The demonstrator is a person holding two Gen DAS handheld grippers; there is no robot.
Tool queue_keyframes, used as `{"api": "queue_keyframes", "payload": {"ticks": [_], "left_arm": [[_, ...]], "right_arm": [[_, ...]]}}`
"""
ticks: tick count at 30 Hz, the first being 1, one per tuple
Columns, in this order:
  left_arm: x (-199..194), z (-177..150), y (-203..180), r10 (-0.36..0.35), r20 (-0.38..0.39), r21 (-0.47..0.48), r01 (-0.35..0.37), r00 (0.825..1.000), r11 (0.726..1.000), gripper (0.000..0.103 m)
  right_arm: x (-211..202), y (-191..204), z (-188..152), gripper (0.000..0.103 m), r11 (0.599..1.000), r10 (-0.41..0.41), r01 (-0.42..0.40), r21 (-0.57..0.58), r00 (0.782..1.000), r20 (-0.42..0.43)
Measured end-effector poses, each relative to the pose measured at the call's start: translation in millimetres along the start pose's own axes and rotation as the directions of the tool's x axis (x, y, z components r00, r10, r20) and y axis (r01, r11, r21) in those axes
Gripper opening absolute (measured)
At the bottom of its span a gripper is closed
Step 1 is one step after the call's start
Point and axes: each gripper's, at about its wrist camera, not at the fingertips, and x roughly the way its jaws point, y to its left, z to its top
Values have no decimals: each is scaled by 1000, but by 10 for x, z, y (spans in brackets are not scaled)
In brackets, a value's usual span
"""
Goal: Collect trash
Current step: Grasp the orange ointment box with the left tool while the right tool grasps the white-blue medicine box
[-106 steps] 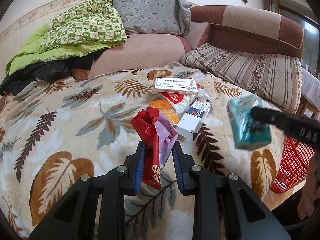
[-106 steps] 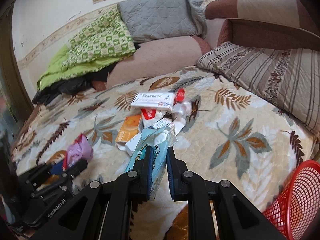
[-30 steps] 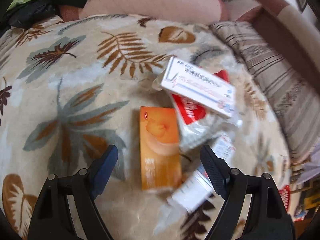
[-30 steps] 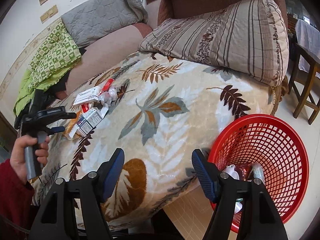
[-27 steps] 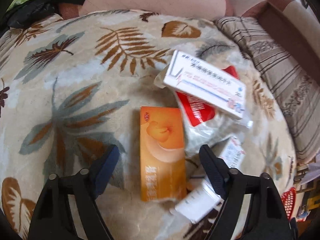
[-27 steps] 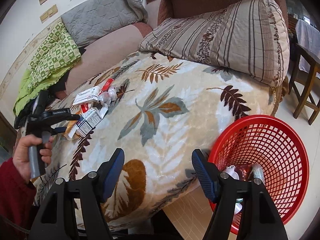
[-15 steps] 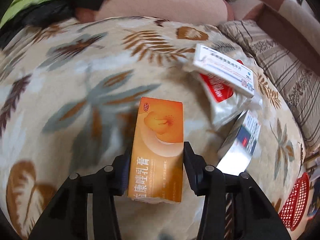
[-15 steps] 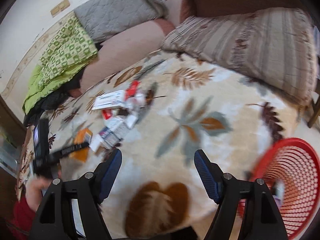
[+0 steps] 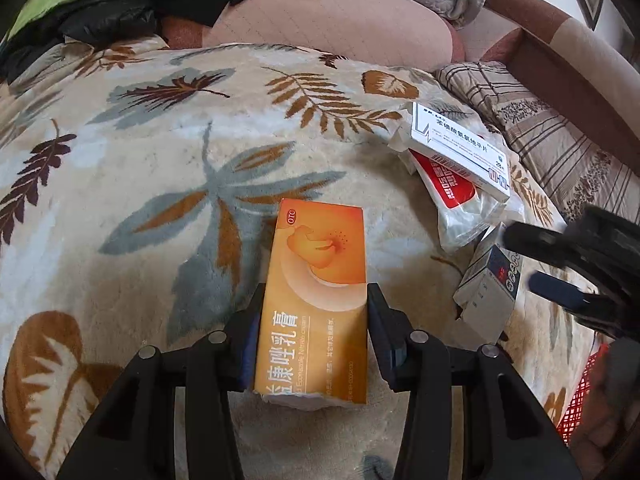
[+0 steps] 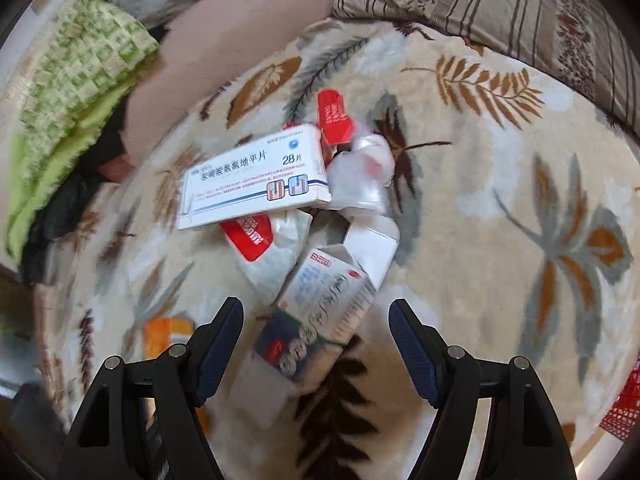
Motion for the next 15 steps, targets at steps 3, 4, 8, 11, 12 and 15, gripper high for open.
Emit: {"api": "queue_keyframes", "payload": {"ticks": [3, 4, 8, 11, 12, 15], "left_arm": [[1, 4, 9, -7, -3, -2, 7, 1000, 1000, 45], [0, 4, 14, -10, -3, -4, 10, 1000, 1000, 45], [5, 5, 7, -5, -4, -3, 5, 1000, 1000, 45], [23, -5, -44, 19, -4, 15, -19, 1000, 1000, 46], [28, -11, -65, 31, -3, 25, -31, 1000, 999, 46], [40, -26, -113, 61, 2, 48, -61, 998, 997, 46]], "right_arm": [[87, 69, -35, 74, 998, -51, 51, -34, 999, -2], [99, 58, -69, 72, 996, -79, 79, -48, 997, 1], [-26, -92, -191, 50, 996, -48, 49, -70, 999, 19], [-155, -167, -262, 50, 989, -57, 64, -134, 997, 50], [-181, -201, -272, 50, 989, -55, 62, -137, 997, 54], [-209, -304, -233, 49, 989, -29, 38, -146, 998, 63]]}}
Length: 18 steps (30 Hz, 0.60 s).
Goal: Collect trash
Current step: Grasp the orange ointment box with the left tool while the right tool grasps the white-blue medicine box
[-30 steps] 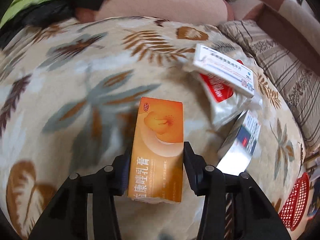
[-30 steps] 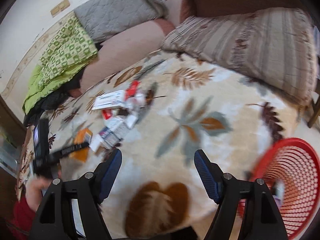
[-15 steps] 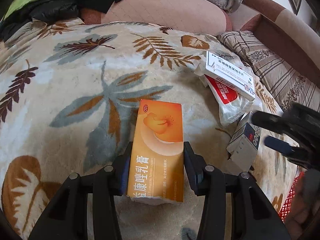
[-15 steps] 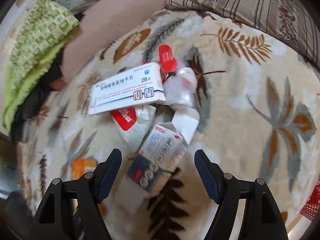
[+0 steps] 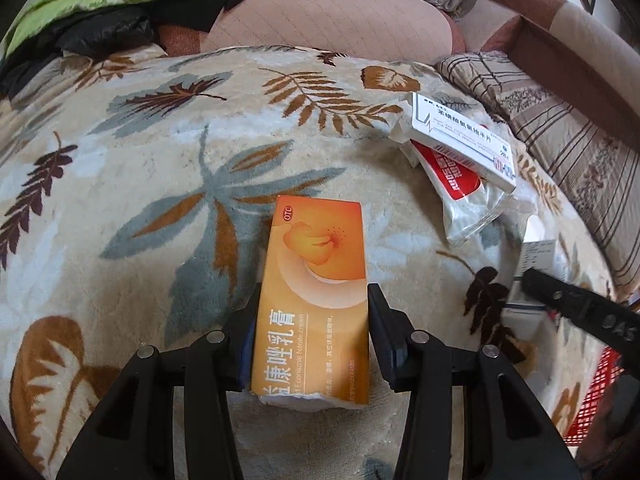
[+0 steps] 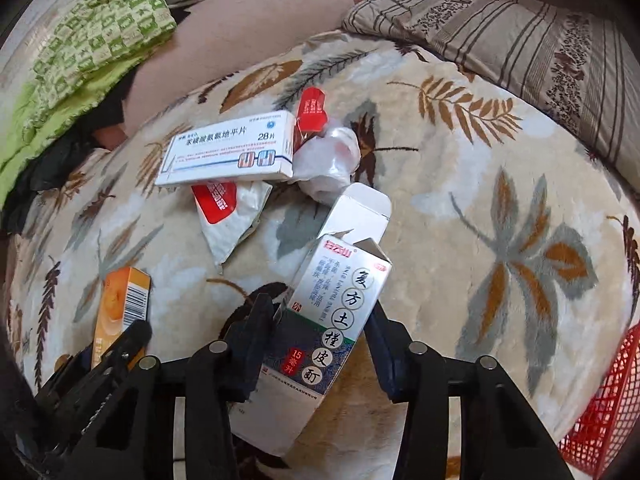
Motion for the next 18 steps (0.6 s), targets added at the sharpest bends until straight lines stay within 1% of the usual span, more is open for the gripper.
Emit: {"api": "queue_keyframes", "payload": {"ticks": [2, 3, 4, 6, 8, 10, 13, 14, 16, 18], "left_arm": [[17, -5, -27, 9, -2, 16, -9, 1000, 1000, 51], [29, -6, -50, 3, -5, 28, -3, 1000, 1000, 58], [39, -8, -70, -3, -8, 39, 3, 1000, 999, 64], [45, -15, -110, 13, -2, 56, -13, 1000, 998, 64], [32, -28, -149, 33, 16, 75, -34, 999, 997, 62], [11, -31, -167, 49, 36, 90, -52, 998, 995, 45], [-58, 12, -132, -10, 60, 62, 6, 998, 998, 45], [-103, 28, -130, -21, 80, 58, 16, 997, 998, 45], [-182, 53, -151, -17, 124, 72, 8, 992, 997, 45], [-276, 80, -181, -5, 178, 84, -10, 984, 996, 45]], "right_arm": [[-49, -23, 0, 48, 1000, 13, -13, -3, 1000, 17], [-98, -23, 8, 45, 999, 38, -37, -6, 999, 37], [-145, 4, 6, 43, 999, 50, -49, -15, 997, 54], [-285, 90, 29, 39, 996, 66, -59, -66, 990, 121], [-409, 181, 40, 39, 992, 80, -61, -111, 981, 176], [-504, 268, 41, 39, 987, 109, -82, -138, 973, 203], [-581, 353, 32, 38, 980, 139, -101, -169, 964, 229], [-598, 370, 16, 38, 979, 141, -99, -179, 961, 239], [-612, 388, -3, 38, 978, 139, -90, -189, 955, 264], [-590, 375, 15, 38, 977, 156, -112, -181, 954, 257]]}}
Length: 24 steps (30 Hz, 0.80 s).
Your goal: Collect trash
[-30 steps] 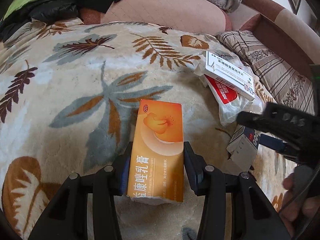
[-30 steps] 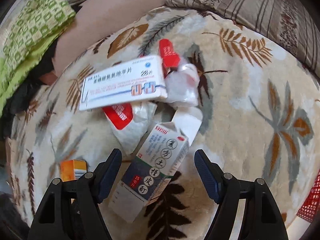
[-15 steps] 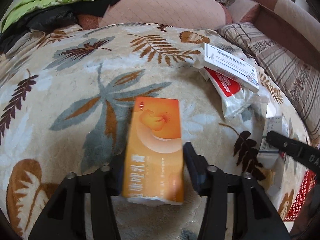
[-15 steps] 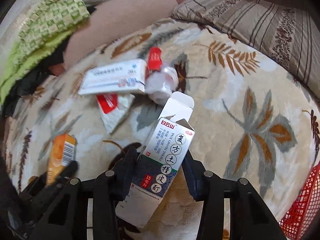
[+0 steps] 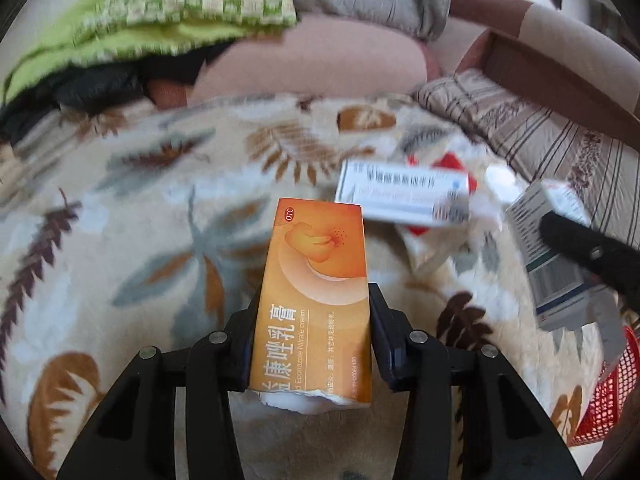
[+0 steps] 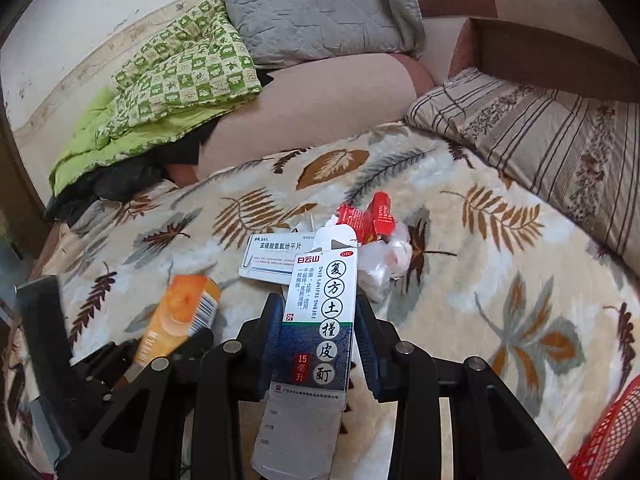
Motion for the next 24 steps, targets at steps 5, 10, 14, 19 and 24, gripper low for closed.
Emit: {"api": "queue_keyframes", "payload": {"ticks": [5, 10, 14, 19, 24], "left_arm": [[-28, 89, 5, 21, 36, 10, -21, 999, 1000, 45], [77, 121, 68, 10, -10, -26, -10, 1000, 1000, 45], [101, 116, 50, 5, -19, -25, -5, 1000, 1000, 45], [86, 111, 40, 10, -11, -19, -10, 1000, 1000, 45], [-54, 119, -35, 62, 67, 19, -63, 996, 998, 45]], "right_arm": [[177, 7, -25, 38, 1000, 2, -3, -13, 998, -64], [456, -55, -151, 38, 1000, 18, -18, 3, 974, -227], [546, -118, -193, 41, 1000, 17, -12, 21, 962, -271], [419, -55, -145, 39, 1000, 18, -19, -4, 977, -211], [-15, 23, 12, 39, 999, 4, -3, -38, 999, 36]]}}
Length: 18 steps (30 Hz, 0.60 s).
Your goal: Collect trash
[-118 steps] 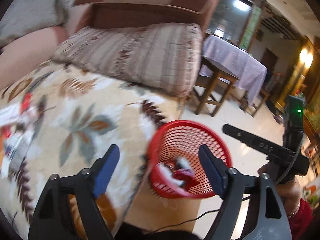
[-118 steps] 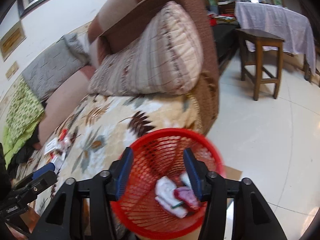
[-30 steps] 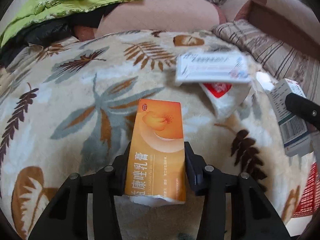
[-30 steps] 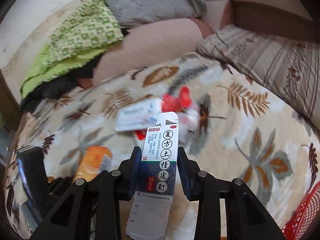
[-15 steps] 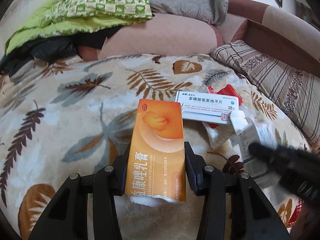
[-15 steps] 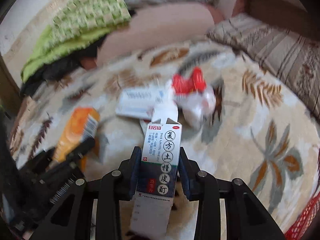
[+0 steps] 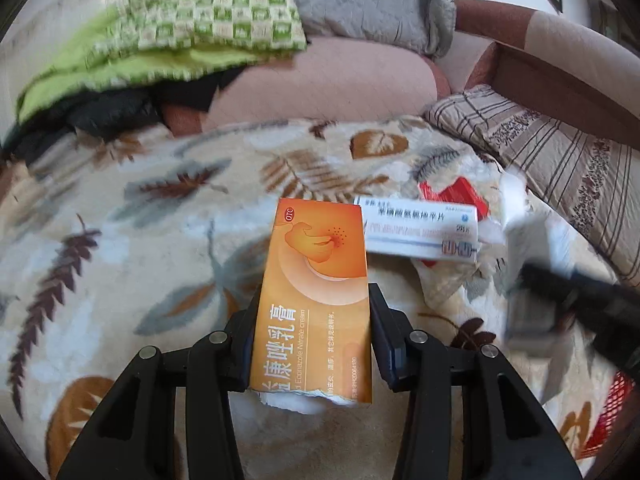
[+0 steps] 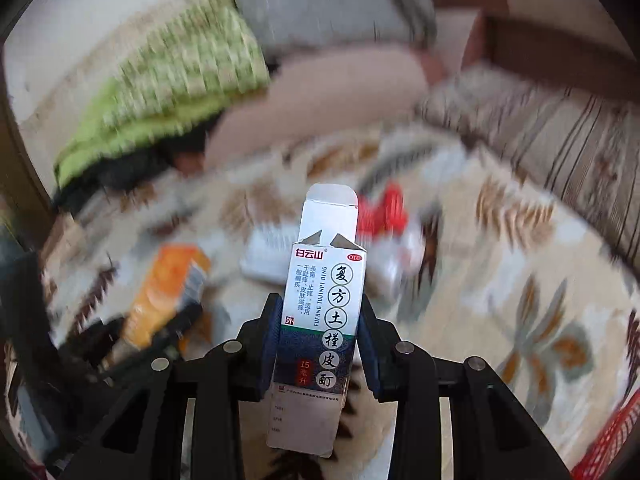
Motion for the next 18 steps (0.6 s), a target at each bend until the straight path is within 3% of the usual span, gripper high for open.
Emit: {"api": "queue_keyframes", "payload": {"ticks": [3, 8, 18], "left_arm": [[-35, 11, -26, 0, 18, 11, 0, 1000, 1000, 45], [-19, 31, -8, 4, 12, 5, -4, 1000, 1000, 45], [-41, 28, -15, 34, 28, 16, -34, 999, 999, 45]], "right_arm": [[-58, 35, 38, 38, 1000, -16, 17, -20, 999, 46], [69, 7, 29, 39, 1000, -6, 6, -1, 1000, -6], [44, -38, 19, 39, 1000, -15, 15, 15, 1000, -1]]}}
